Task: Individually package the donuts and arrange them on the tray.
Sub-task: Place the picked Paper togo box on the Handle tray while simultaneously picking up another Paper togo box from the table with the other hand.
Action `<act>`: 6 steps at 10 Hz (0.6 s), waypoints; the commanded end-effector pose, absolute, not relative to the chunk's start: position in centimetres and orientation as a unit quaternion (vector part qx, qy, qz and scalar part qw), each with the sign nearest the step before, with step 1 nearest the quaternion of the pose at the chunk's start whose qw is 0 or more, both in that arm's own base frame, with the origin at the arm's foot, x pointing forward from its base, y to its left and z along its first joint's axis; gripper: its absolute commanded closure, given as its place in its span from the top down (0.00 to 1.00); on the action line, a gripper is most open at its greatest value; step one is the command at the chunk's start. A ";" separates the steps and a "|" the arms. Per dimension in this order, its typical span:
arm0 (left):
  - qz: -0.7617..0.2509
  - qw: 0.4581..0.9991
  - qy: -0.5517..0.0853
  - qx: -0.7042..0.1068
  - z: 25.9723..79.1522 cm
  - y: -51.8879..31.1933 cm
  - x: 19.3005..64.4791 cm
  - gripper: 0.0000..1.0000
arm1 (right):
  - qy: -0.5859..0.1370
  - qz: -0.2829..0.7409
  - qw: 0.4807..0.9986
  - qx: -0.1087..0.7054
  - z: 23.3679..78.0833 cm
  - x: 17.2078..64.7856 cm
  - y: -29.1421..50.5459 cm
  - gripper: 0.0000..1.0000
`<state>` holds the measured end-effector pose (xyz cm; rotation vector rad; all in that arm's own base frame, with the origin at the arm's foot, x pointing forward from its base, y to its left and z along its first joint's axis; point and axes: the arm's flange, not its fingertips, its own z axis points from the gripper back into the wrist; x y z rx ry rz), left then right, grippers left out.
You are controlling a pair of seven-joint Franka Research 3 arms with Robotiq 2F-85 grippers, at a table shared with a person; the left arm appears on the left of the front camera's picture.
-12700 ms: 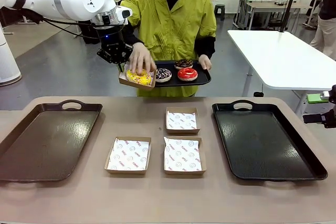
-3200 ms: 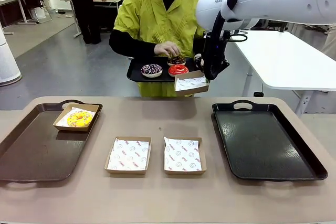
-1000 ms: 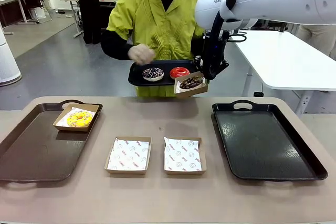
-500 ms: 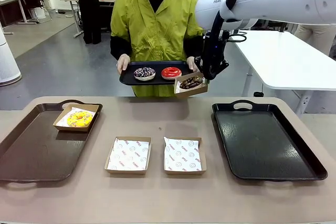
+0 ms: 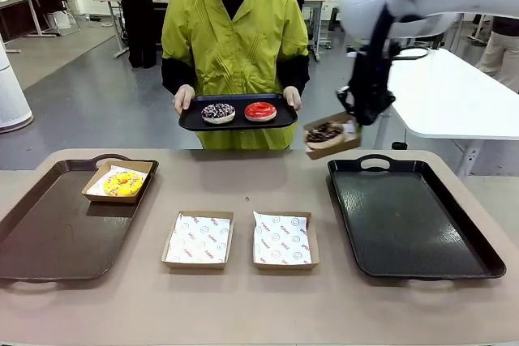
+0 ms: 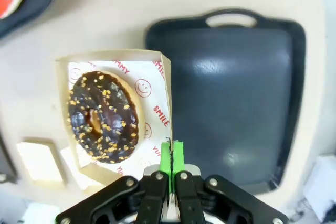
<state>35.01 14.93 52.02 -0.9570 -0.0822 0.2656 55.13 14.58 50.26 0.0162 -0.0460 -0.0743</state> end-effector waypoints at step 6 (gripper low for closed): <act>0.064 0.976 -0.043 -0.206 54.8 -3.4 35.9 1.00 | -0.045 -0.036 0.998 0.009 43.4 55.2 2.7 0.01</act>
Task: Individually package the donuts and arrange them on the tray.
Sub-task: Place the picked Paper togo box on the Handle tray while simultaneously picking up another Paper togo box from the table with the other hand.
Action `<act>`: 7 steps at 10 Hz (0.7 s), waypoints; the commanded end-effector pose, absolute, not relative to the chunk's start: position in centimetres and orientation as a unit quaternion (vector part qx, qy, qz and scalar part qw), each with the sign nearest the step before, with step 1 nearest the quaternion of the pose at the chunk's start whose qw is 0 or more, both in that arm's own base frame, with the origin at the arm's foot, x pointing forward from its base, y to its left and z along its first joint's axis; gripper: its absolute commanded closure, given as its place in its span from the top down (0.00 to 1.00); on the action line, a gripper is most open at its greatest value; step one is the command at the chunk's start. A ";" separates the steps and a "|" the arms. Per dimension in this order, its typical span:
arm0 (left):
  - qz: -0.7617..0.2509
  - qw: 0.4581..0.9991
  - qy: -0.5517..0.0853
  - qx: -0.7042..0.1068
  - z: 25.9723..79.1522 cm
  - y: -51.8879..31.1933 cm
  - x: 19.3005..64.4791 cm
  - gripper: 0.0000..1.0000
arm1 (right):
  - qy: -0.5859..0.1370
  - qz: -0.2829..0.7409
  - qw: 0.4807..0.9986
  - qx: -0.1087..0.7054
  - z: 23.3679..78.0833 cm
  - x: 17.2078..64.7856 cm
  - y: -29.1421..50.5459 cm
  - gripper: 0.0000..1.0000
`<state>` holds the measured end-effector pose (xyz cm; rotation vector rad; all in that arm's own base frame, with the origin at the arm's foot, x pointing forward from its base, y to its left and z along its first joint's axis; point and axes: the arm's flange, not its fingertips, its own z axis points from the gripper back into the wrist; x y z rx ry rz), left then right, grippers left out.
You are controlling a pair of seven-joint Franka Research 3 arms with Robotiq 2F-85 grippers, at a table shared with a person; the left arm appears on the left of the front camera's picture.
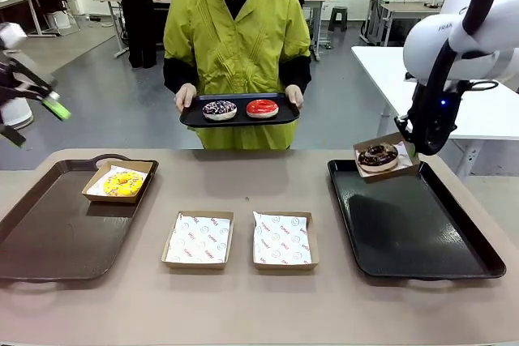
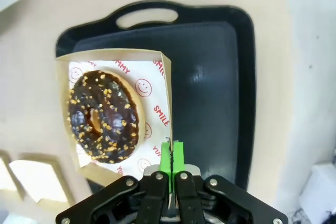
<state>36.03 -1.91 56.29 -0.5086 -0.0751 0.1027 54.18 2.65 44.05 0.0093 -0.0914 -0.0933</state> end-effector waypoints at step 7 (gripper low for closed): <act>0.051 0.994 -0.077 -0.056 47.5 -18.0 38.9 1.00 | -0.018 -0.036 0.999 0.003 40.0 56.1 2.2 0.01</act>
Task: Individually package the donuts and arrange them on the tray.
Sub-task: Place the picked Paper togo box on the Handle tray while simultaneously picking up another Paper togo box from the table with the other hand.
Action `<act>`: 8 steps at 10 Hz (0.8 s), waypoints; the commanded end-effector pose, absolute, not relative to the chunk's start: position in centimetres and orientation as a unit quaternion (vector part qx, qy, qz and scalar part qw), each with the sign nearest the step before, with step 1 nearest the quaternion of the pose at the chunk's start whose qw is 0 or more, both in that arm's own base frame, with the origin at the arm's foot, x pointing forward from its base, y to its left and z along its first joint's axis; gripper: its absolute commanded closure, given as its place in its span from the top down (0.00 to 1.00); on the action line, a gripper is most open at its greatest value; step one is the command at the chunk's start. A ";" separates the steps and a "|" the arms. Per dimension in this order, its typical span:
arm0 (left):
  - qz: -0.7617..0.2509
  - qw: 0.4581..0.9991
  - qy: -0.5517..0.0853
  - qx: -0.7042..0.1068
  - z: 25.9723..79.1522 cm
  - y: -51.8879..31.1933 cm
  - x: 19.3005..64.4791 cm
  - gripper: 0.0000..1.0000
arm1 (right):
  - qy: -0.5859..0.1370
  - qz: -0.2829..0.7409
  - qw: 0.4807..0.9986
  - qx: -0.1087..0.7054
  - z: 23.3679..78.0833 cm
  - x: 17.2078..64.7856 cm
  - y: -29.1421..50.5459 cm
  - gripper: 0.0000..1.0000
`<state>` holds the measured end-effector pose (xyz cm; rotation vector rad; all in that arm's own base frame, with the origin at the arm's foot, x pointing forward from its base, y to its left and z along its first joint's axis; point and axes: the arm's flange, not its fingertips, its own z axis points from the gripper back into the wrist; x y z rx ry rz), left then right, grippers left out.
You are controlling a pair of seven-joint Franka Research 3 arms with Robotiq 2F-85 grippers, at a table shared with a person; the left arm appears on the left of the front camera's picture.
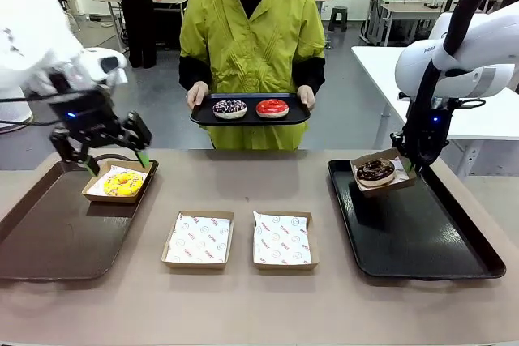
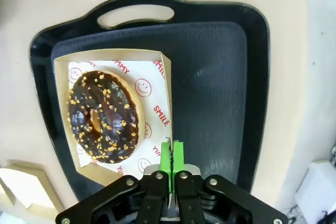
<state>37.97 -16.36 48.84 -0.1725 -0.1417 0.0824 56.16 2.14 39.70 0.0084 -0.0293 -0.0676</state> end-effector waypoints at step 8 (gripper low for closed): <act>0.003 0.996 -0.020 -0.084 39.3 -22.0 39.6 1.00 | -0.018 -0.036 0.999 0.003 40.0 56.1 2.2 0.01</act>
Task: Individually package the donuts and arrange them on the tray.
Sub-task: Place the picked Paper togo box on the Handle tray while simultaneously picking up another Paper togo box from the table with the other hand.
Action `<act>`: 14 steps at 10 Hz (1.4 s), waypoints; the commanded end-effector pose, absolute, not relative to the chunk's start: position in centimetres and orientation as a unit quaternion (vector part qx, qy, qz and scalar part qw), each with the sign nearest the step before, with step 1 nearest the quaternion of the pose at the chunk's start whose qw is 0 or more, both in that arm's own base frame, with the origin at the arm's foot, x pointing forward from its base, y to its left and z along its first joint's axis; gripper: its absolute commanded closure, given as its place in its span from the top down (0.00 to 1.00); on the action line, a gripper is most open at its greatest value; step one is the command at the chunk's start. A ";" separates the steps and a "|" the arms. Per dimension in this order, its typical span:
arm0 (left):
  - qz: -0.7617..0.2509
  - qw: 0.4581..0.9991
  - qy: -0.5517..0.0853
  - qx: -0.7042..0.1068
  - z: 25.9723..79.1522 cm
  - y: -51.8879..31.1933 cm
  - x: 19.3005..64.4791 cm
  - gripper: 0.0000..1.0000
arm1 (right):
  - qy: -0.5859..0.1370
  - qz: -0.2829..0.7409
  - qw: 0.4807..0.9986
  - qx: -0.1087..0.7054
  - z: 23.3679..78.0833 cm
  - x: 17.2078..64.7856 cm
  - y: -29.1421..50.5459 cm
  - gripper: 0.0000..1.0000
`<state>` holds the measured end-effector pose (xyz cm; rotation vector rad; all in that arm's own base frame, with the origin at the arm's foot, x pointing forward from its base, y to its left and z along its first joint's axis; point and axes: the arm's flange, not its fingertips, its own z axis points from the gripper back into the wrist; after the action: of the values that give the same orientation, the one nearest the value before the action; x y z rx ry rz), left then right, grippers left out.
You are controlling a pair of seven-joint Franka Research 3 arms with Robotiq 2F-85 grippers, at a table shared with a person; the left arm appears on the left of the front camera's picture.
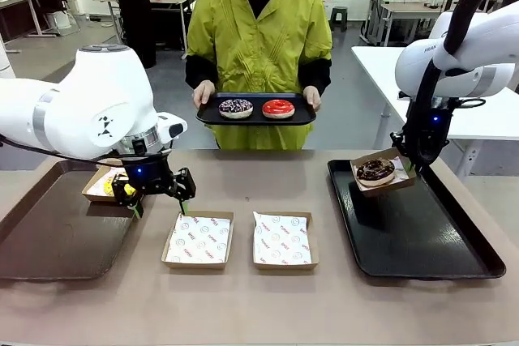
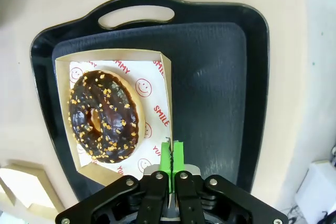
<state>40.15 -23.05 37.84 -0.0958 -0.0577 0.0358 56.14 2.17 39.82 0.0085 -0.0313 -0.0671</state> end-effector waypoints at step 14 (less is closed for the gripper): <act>-0.001 1.000 -0.008 -0.023 34.8 -23.9 40.8 1.00 | 0.010 -0.036 0.999 0.024 37.7 58.4 6.2 0.01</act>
<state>40.12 -23.32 35.34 -0.0693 -0.0056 0.0089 57.85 6.04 37.32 0.0281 0.0100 -0.0457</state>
